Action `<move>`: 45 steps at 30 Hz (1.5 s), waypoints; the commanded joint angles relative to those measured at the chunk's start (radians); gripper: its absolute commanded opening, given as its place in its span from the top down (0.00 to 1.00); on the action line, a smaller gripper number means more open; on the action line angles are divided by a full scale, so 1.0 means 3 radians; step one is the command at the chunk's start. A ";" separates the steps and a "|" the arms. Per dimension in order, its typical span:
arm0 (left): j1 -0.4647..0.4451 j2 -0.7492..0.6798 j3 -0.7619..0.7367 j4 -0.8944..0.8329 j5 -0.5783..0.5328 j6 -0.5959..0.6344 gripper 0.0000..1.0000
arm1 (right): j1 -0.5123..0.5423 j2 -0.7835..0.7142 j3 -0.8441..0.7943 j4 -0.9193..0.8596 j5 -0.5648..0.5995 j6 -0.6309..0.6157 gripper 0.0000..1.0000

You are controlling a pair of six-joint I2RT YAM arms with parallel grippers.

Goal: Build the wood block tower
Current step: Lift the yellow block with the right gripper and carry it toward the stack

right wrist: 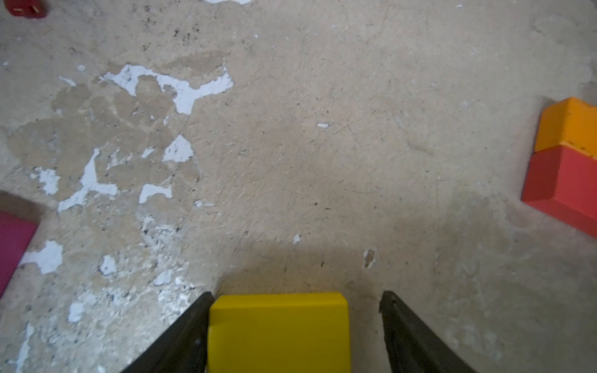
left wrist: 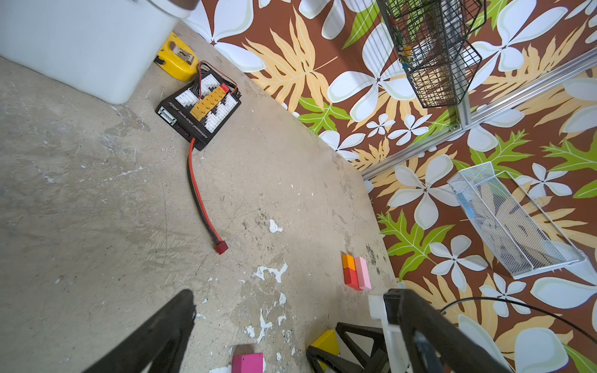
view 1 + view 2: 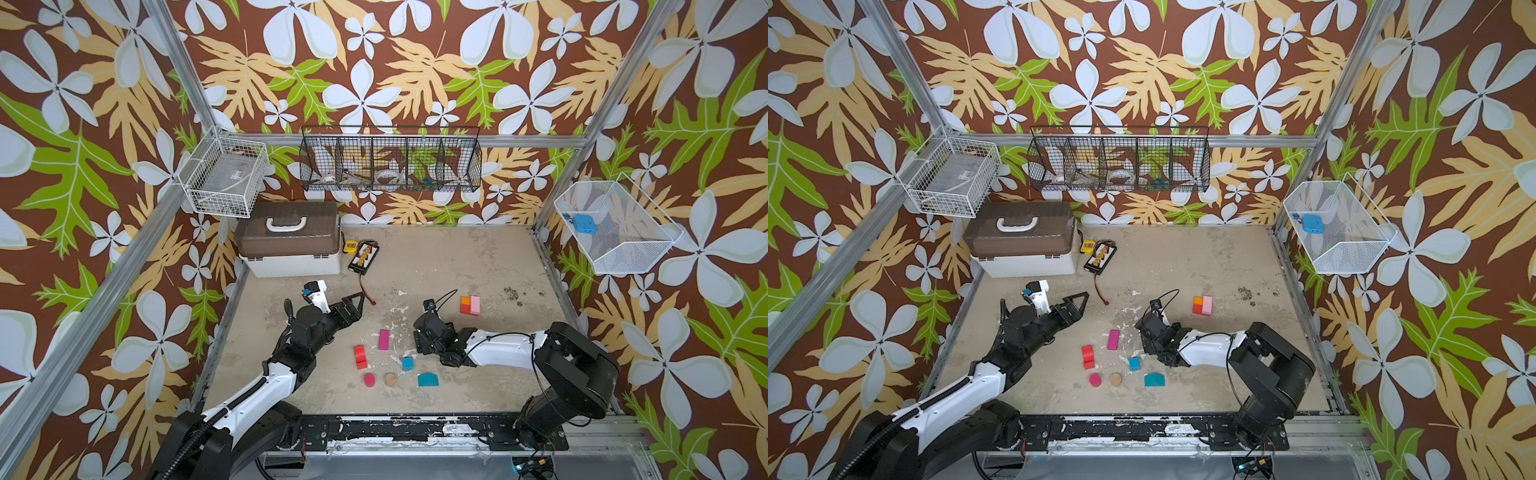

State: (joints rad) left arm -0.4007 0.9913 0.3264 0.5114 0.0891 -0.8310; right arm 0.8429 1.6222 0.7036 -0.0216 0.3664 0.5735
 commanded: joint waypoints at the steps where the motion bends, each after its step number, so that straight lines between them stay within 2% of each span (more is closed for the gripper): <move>1: -0.0004 -0.0006 0.0017 0.0024 -0.0026 0.0050 0.00 | -0.0043 0.0012 -0.0024 -0.0146 -0.0021 0.0076 0.22; 8: -0.0004 0.0010 0.0032 0.0011 -0.0028 0.0055 0.00 | -0.0087 0.0001 -0.0009 -0.0274 -0.0068 0.0205 0.27; 11: -0.0004 -0.0005 0.0032 0.0009 -0.0016 0.0055 0.00 | -0.0067 -0.0072 -0.0083 -0.0269 -0.0136 0.0268 0.24; 16: -0.0004 -0.0032 0.0027 0.0003 -0.0025 0.0060 0.00 | 0.0047 -0.0175 -0.0099 -0.0379 -0.0027 0.0373 0.20; 26: -0.0007 -0.0119 0.0012 -0.0027 -0.0041 0.0075 0.00 | 0.0085 0.0028 0.0040 -0.0490 0.0142 0.0359 0.25; 31: -0.0004 -0.0126 0.0012 -0.0026 -0.0021 0.0065 0.00 | 0.0085 0.0028 0.0095 -0.0562 0.0129 0.0343 0.35; 39: -0.0004 -0.0109 0.0006 -0.0004 -0.0016 0.0060 0.00 | 0.0085 -0.0241 0.0103 -0.0755 0.0119 0.0298 0.50; 45: -0.0005 -0.0131 0.0006 -0.0004 -0.0030 0.0075 0.00 | 0.0082 -0.0597 0.0182 -0.1084 0.0171 0.0333 0.53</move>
State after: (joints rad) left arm -0.4011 0.9569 0.3279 0.4892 0.0841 -0.8139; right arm 0.8692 1.4784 0.7471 -0.2680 0.3931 0.6689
